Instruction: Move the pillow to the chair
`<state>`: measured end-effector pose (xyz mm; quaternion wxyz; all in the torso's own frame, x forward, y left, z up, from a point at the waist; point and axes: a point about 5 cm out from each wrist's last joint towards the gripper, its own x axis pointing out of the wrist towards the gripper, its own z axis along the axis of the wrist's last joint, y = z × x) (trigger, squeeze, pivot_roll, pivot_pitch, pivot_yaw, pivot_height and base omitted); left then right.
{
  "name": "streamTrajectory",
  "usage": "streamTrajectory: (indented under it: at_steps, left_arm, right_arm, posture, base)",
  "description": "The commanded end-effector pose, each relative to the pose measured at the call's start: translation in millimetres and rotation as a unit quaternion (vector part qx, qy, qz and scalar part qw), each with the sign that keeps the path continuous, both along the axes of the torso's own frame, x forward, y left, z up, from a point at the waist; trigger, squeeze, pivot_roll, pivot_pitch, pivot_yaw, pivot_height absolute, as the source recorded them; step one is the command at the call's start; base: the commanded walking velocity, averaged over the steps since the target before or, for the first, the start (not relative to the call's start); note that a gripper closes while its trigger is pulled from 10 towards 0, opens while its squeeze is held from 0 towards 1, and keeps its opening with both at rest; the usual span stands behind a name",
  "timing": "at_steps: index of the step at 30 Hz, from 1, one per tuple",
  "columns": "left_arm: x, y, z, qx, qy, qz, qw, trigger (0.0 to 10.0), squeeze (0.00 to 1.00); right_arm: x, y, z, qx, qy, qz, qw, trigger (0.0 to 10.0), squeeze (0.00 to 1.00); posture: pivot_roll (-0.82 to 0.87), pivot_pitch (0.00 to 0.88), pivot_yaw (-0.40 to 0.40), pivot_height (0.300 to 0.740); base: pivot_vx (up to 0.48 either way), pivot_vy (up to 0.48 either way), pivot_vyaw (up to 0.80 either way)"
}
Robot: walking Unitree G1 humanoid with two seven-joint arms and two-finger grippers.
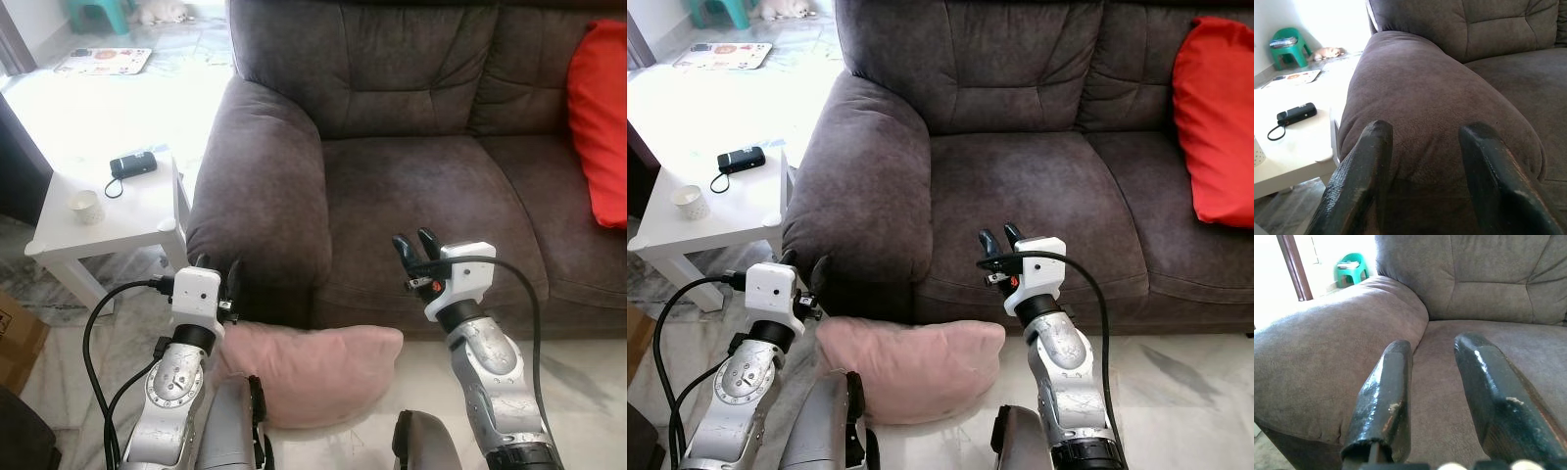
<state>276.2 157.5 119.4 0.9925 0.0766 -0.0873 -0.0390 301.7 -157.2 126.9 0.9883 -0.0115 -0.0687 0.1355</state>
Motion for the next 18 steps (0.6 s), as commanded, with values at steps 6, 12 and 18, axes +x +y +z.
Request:
streamTrajectory:
  at_steps: [6,12,18]
  left_arm:
    - [-1.4,4.1,-6.7,-0.007,0.017,0.016,1.000,10.0,0.00]
    - [-1.0,6.6,-7.0,-0.009,0.016,0.023,1.000,10.0,0.00]
    - [-1.4,6.1,-7.6,-0.012,0.018,0.025,0.999,10.0,0.00]
  right_arm:
    - [-0.4,3.7,0.0,0.000,-0.002,0.014,1.000,10.0,0.00]
    - [0.7,3.5,-1.2,-0.006,0.005,0.014,1.000,10.0,0.00]
    - [2.3,3.8,-0.9,-0.008,0.010,0.013,1.000,10.0,0.00]
  posture:
    - [0.05,0.105,-0.018,0.571]
    - [0.05,0.107,-0.023,0.571]
    - [0.05,0.110,-0.025,0.551]
  base:
    - [0.000,0.000,0.00]
    - [0.000,0.000,0.00]
    - [0.000,0.000,0.00]
